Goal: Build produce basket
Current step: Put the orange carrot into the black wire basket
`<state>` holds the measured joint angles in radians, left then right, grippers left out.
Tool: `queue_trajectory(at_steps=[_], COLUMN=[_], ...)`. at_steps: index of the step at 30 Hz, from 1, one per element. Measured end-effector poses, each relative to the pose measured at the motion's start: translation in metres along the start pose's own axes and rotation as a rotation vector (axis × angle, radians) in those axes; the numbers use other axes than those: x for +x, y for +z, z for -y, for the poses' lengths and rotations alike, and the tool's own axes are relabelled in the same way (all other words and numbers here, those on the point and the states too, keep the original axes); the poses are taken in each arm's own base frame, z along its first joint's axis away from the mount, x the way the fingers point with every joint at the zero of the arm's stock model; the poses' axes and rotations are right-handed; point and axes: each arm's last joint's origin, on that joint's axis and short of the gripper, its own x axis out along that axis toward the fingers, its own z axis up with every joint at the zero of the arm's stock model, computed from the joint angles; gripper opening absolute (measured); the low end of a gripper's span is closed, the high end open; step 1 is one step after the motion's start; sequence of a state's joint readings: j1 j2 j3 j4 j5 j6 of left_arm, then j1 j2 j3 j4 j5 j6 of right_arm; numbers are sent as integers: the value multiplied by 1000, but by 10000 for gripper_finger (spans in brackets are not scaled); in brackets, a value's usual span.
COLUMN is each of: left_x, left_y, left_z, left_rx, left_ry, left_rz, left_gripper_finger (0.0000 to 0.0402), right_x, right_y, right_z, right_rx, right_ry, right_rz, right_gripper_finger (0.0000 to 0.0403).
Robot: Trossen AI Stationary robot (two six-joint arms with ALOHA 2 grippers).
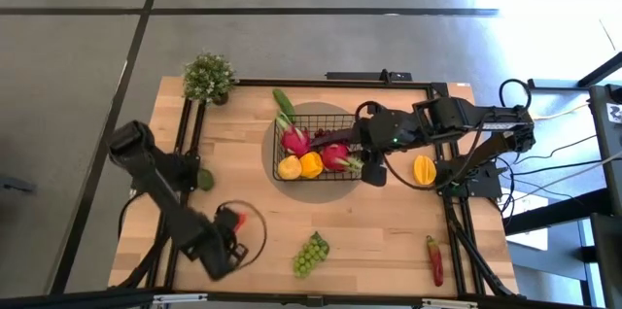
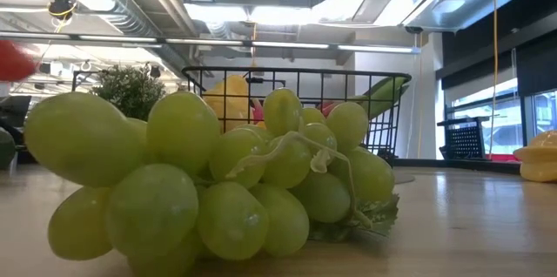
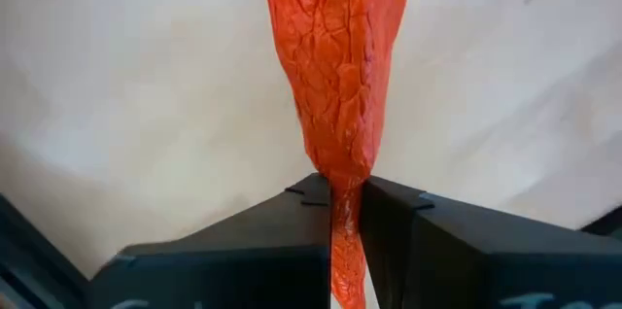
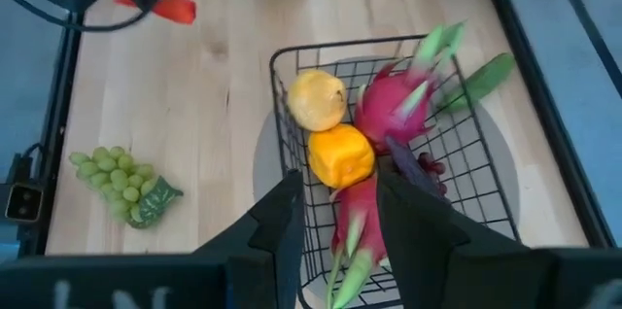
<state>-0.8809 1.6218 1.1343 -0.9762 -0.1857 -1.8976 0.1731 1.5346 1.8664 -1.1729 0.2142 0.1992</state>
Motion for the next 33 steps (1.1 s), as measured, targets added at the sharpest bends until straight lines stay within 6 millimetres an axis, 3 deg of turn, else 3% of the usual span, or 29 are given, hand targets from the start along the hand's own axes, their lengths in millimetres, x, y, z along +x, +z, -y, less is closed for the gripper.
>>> queue_trajectory(at_steps=[8,15,28,33], left_x=[-45,-69,-66,-42], left_y=[75,145,278,316], left_z=[-23,-39,-31,-20], left_rx=[95,200,501,605], left_ry=[-10,-60,-237,-325], left_rz=[144,314,669,752], left_gripper_finger=[11,10,10,10], right_x=[-24,-30,-25,-25], right_y=[-4,-6,-14,-13], right_z=[12,25,41,41], right_rx=[38,98,152,142], right_ry=[-167,-316,-195,-201], right_rz=[77,93,-48,-43], right_gripper_finger=[122,122,122,122])
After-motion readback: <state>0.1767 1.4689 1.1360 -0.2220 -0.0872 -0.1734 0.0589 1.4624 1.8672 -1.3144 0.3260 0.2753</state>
